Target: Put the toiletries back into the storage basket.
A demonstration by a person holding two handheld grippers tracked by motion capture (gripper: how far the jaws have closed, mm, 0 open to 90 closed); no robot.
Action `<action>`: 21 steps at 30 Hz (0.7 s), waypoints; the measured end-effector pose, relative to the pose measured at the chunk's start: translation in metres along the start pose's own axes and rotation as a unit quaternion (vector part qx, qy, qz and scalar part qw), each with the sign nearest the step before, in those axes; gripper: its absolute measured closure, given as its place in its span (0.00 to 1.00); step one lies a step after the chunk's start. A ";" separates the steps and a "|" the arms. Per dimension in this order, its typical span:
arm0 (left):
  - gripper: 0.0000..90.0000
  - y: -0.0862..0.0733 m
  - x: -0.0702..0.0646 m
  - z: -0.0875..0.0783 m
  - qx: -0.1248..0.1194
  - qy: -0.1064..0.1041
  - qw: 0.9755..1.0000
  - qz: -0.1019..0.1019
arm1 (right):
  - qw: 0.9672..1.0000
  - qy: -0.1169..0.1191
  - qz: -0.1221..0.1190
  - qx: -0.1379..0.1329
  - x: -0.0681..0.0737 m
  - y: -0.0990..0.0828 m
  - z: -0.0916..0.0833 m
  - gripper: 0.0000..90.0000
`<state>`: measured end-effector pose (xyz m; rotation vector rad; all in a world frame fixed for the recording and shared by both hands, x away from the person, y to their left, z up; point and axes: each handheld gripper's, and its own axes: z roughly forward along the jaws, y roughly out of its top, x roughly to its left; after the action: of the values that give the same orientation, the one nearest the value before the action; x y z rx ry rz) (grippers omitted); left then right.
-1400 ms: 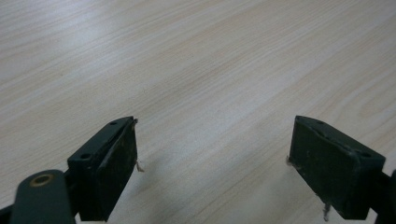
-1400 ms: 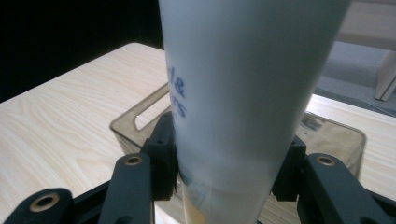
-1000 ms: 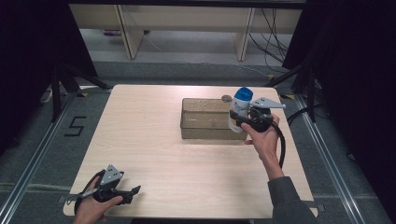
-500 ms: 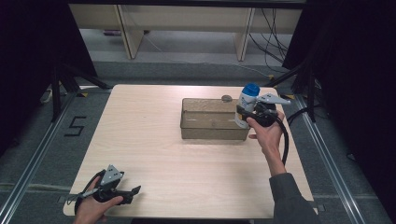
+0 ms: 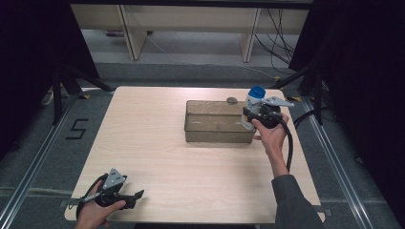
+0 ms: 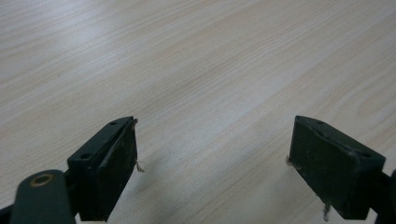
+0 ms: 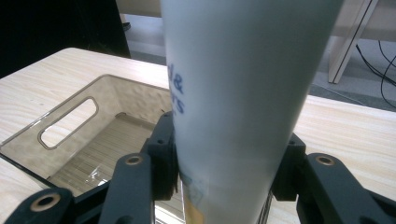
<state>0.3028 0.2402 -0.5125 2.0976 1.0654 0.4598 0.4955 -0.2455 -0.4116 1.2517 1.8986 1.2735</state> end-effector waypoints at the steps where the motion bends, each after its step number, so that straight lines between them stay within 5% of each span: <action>1: 0.16 0.000 0.000 0.000 0.000 0.000 1.000 0.000 | 1.000 -0.001 0.008 0.005 0.001 -0.001 0.000 0.61; 9: 0.16 0.000 0.000 -0.001 0.003 0.000 1.000 0.001 | 1.000 -0.009 -0.011 0.006 -0.002 -0.008 0.007 0.61; 10: 0.16 0.000 0.000 -0.001 0.003 -0.001 1.000 0.001 | 1.000 -0.007 0.004 0.007 0.000 -0.010 0.008 0.61; 11: 0.16 0.000 0.000 -0.001 0.003 -0.001 1.000 0.001 | 1.000 -0.008 -0.009 0.006 -0.002 -0.011 0.008 0.61; 17: 0.16 0.000 -0.001 0.000 -0.002 -0.004 1.000 -0.005 | 1.000 -0.007 0.005 0.014 -0.001 -0.018 0.010 0.61; 21: 0.16 0.000 0.000 -0.001 0.003 -0.004 1.000 0.001 | 1.000 -0.012 -0.013 0.000 -0.003 -0.023 0.012 0.61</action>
<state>0.3018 0.2404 -0.5115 2.1030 1.0617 0.4496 0.4967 -0.2461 -0.4375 1.2331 1.8915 1.2396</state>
